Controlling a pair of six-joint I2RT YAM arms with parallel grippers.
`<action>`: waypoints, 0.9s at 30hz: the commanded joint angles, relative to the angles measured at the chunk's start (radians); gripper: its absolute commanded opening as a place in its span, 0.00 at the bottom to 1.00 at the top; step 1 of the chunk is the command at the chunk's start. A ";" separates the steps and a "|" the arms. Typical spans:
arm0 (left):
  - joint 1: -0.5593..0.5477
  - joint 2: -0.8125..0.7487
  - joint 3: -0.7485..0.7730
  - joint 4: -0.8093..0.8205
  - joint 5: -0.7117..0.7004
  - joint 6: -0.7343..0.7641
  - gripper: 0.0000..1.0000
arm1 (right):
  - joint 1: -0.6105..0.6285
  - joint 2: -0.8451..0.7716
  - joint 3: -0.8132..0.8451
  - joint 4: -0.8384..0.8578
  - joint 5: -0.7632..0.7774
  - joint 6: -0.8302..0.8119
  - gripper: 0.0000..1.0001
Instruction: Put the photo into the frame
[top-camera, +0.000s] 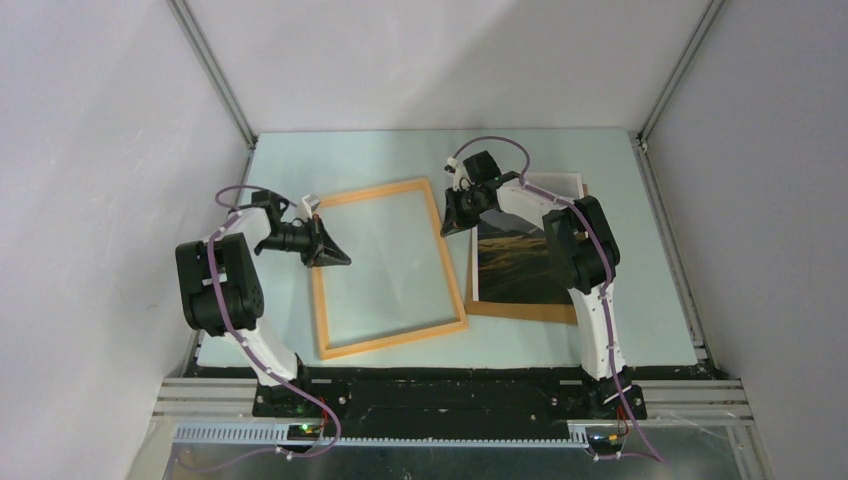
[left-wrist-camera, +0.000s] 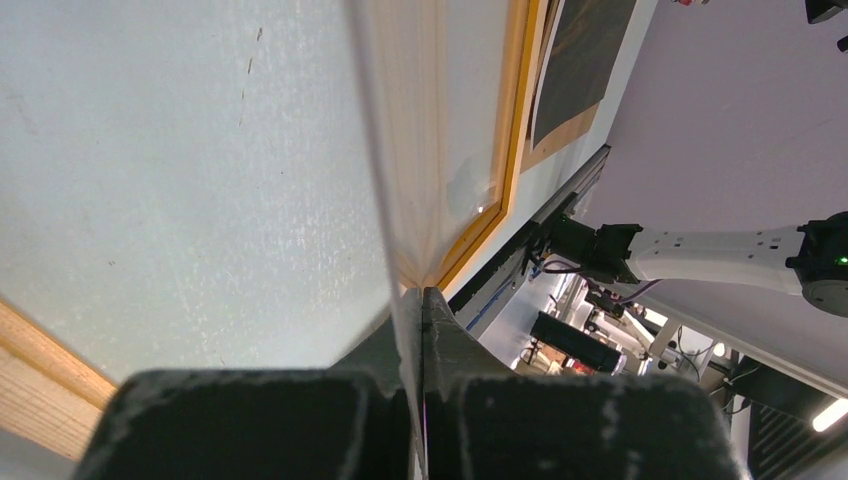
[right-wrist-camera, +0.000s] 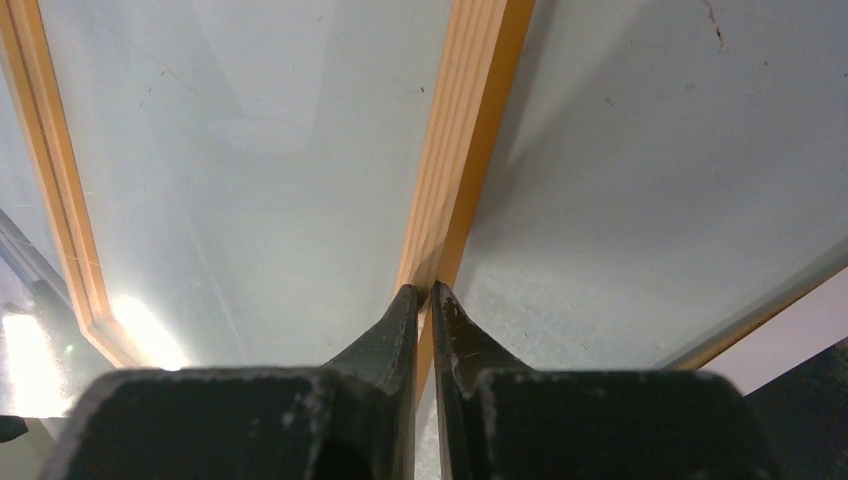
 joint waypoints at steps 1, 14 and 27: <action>-0.030 -0.026 0.007 -0.053 0.070 0.020 0.00 | 0.049 0.046 -0.023 -0.044 0.070 -0.040 0.12; -0.029 -0.026 0.015 -0.055 0.070 0.030 0.00 | 0.073 0.029 -0.033 -0.045 0.094 -0.054 0.32; -0.020 -0.019 0.005 -0.055 0.095 0.033 0.00 | 0.056 0.040 -0.034 -0.038 0.113 -0.028 0.10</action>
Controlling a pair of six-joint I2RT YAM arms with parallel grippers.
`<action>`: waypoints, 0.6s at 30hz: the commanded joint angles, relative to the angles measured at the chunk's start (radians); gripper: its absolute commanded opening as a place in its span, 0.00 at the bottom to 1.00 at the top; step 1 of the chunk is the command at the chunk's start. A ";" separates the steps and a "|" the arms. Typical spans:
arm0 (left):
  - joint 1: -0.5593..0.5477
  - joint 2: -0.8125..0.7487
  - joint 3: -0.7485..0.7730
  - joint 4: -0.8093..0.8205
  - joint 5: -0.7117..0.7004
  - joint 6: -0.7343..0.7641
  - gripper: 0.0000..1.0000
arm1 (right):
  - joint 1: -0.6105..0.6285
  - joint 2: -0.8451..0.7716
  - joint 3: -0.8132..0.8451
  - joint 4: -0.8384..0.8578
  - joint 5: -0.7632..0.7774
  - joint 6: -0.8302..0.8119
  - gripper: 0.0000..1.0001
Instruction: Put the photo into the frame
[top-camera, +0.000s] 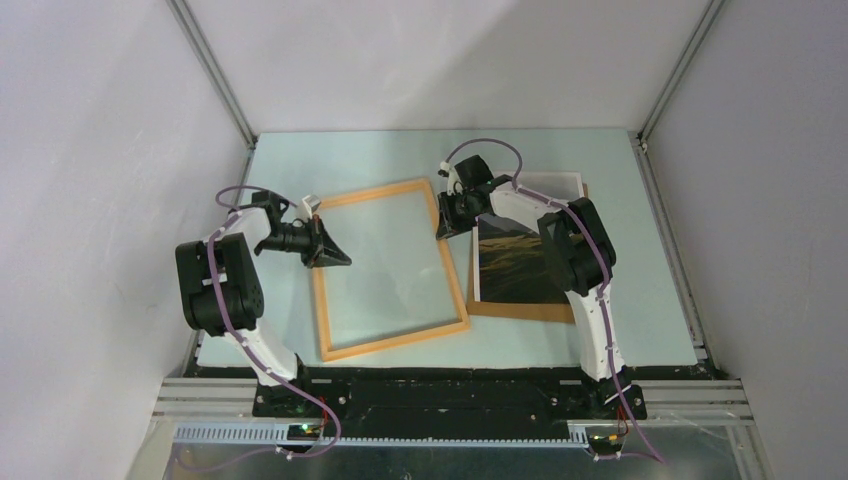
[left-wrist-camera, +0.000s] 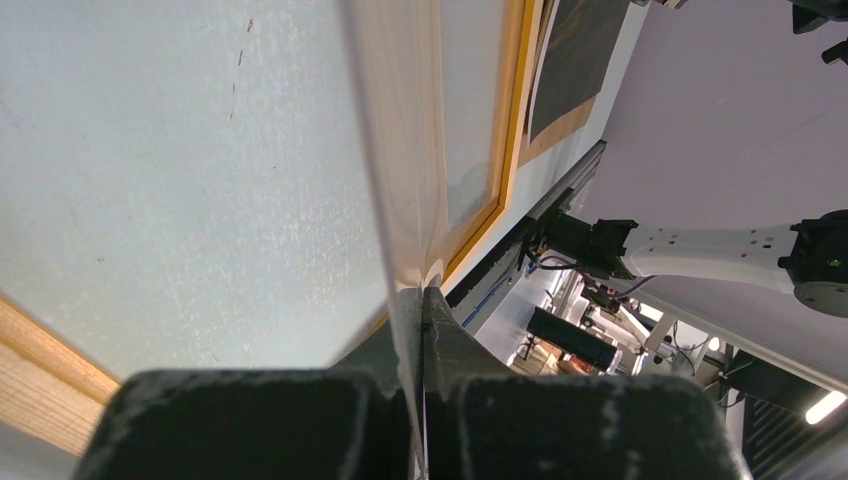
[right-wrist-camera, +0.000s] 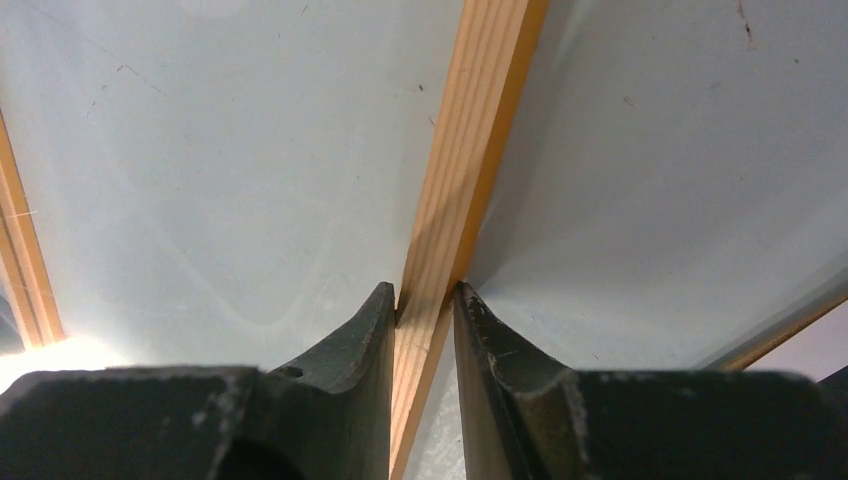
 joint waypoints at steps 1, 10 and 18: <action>-0.018 -0.017 0.005 -0.042 0.103 0.024 0.00 | 0.015 0.043 -0.029 -0.039 0.028 0.000 0.09; -0.013 -0.031 0.001 -0.042 0.167 0.017 0.00 | 0.012 0.047 -0.026 -0.034 0.028 0.015 0.05; -0.003 0.002 -0.003 -0.041 0.219 0.004 0.00 | 0.013 0.045 -0.026 -0.038 0.034 0.006 0.04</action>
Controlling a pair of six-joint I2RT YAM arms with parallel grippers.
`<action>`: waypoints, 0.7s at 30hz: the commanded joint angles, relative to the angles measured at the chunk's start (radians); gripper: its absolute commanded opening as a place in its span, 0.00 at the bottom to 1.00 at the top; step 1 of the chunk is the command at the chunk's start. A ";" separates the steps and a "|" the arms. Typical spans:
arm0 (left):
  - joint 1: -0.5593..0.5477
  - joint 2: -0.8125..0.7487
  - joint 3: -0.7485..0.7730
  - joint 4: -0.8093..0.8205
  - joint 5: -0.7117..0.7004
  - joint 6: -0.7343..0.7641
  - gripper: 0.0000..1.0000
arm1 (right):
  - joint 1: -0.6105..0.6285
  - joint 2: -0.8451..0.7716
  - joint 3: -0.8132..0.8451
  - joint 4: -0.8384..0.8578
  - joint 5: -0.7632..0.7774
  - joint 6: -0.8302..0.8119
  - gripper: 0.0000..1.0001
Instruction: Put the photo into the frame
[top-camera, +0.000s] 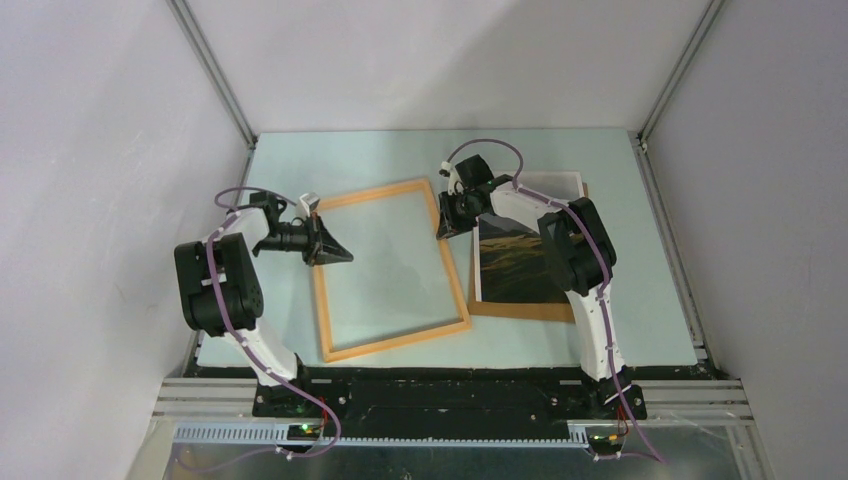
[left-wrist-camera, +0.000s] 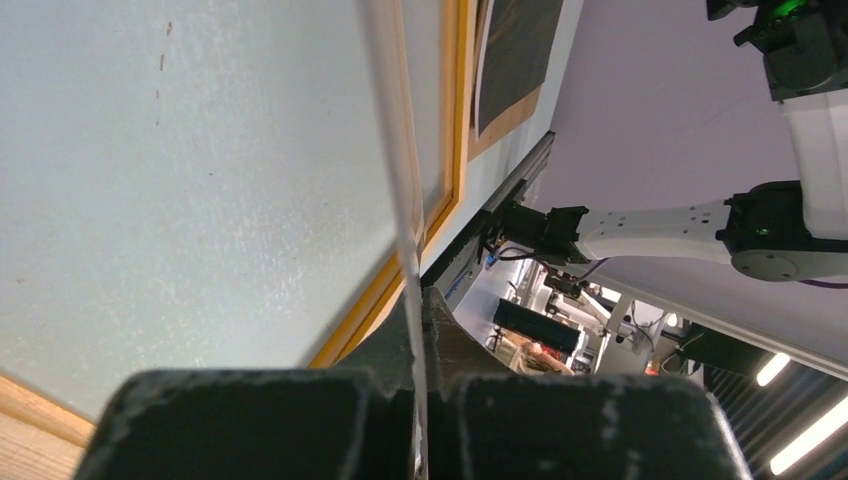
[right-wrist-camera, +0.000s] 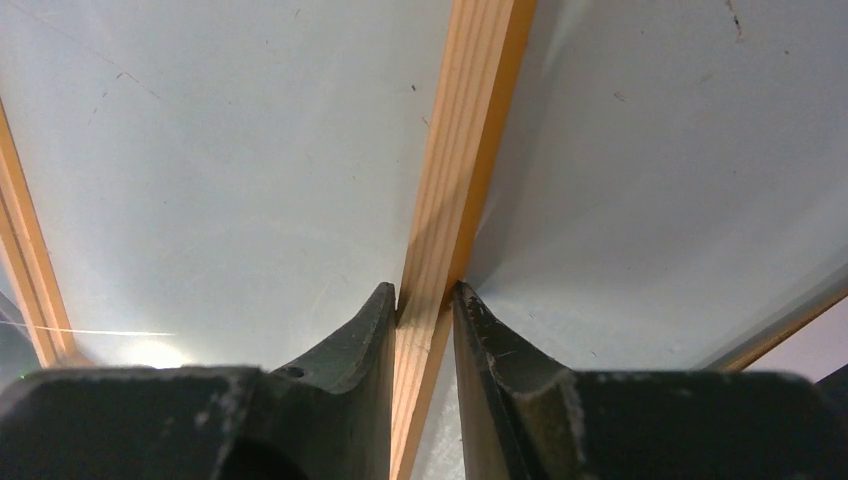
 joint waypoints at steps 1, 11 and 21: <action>-0.012 0.003 -0.003 -0.033 0.112 0.004 0.00 | 0.017 0.044 -0.025 -0.036 0.032 -0.019 0.04; -0.007 -0.007 -0.004 -0.044 0.103 0.016 0.00 | 0.015 0.044 -0.026 -0.037 0.031 -0.023 0.04; -0.007 -0.021 -0.009 -0.073 0.080 0.055 0.00 | 0.014 0.045 -0.024 -0.036 0.031 -0.026 0.04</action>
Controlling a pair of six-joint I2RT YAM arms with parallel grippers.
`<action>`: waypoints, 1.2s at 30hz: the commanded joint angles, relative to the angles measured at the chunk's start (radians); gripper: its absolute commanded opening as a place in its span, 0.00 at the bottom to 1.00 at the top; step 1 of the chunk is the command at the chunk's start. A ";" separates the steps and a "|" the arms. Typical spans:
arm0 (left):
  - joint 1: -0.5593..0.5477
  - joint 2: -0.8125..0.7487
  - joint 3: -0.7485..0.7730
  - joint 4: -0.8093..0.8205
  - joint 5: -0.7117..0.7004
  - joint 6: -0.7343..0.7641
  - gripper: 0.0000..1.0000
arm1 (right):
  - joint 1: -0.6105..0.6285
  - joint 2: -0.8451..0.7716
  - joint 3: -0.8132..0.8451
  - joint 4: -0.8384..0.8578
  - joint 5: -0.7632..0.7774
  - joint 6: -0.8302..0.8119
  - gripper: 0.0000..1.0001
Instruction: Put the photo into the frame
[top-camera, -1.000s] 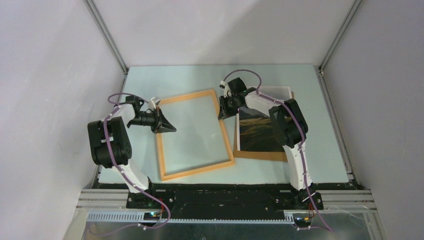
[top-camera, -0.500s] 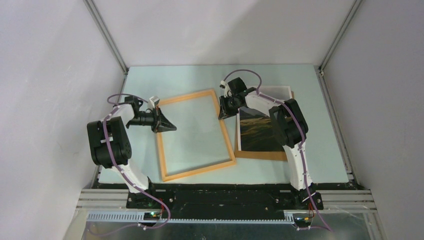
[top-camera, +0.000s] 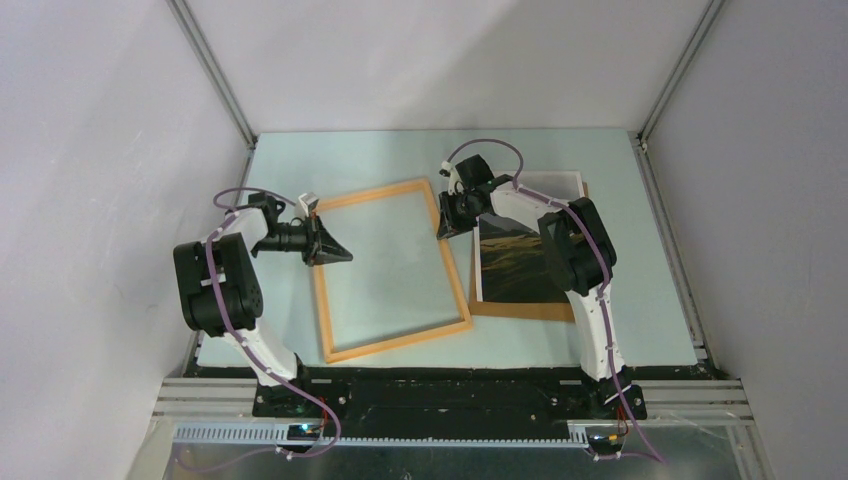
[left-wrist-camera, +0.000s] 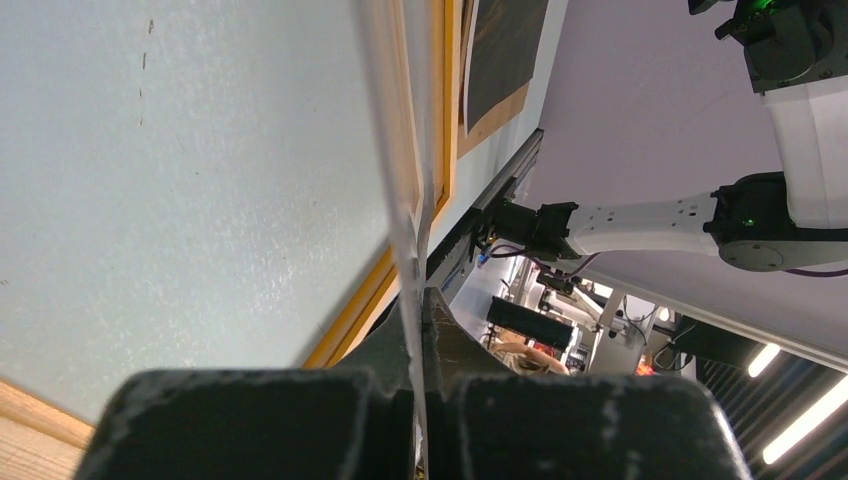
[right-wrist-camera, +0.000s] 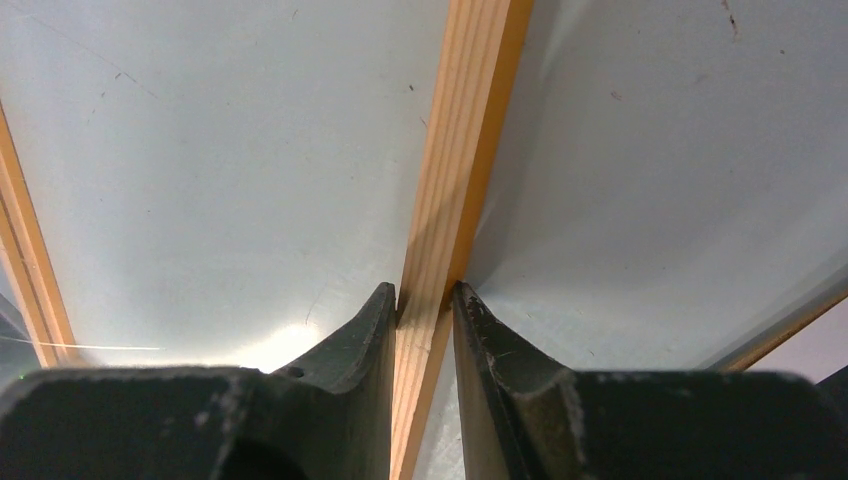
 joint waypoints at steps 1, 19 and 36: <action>-0.018 -0.021 -0.008 -0.058 0.043 0.050 0.00 | 0.014 0.046 -0.024 -0.035 0.029 -0.026 0.04; -0.018 -0.027 -0.004 -0.133 0.021 0.137 0.00 | 0.018 0.045 -0.025 -0.037 0.034 -0.029 0.03; -0.027 0.039 0.043 -0.139 0.002 0.186 0.00 | 0.028 0.047 -0.022 -0.036 0.037 -0.029 0.03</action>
